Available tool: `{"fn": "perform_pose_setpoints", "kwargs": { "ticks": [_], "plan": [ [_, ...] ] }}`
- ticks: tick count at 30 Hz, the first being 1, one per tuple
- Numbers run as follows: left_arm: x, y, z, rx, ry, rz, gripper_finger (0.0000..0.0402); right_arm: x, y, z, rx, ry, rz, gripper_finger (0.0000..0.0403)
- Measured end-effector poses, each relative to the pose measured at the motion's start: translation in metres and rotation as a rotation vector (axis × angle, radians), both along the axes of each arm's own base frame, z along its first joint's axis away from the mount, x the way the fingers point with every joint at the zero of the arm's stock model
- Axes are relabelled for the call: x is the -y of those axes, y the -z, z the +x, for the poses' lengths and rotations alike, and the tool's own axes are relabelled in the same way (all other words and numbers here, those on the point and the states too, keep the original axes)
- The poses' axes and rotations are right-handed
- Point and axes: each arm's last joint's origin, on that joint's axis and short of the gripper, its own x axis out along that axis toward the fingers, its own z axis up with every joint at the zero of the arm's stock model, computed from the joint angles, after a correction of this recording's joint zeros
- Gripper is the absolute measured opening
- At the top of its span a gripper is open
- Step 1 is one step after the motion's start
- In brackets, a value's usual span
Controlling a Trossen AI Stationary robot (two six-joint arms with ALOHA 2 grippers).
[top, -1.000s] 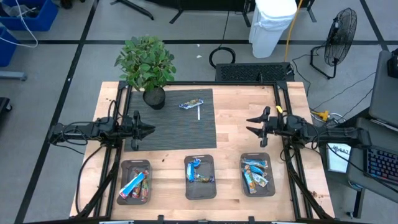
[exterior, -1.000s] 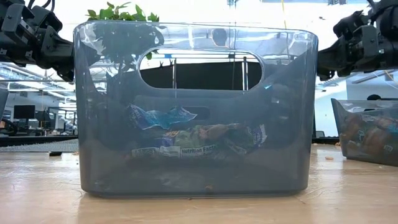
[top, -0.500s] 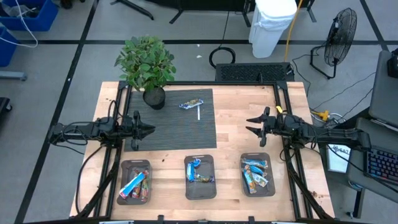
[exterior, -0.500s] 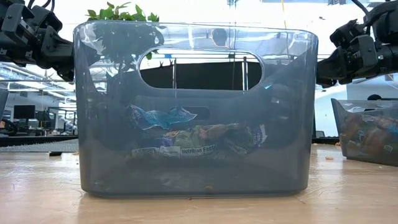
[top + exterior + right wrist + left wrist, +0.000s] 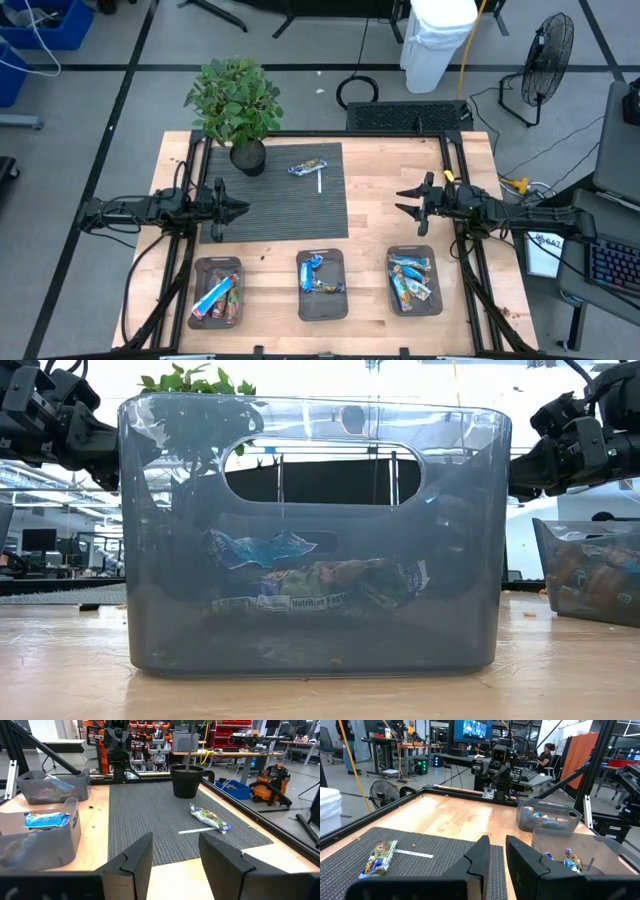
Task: Pick and place Granola Bars by type
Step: Put the blue granola bar into the middle black bin
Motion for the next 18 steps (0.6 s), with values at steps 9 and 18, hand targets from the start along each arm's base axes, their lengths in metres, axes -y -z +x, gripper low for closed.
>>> {"fn": "perform_pose_setpoints", "kwargs": {
  "ticks": [9, 18],
  "plan": [
    [-0.003, -0.003, 0.000, 0.035, -0.089, -0.080, 0.0067, 0.000, 0.000, 0.000, 0.000, 0.000, 0.000, 0.0151],
    [-0.002, -0.035, 0.025, 0.008, -0.095, -0.129, 0.0067, 0.000, 0.000, 0.000, 0.000, 0.000, -0.001, 0.0150]
  ]
}}
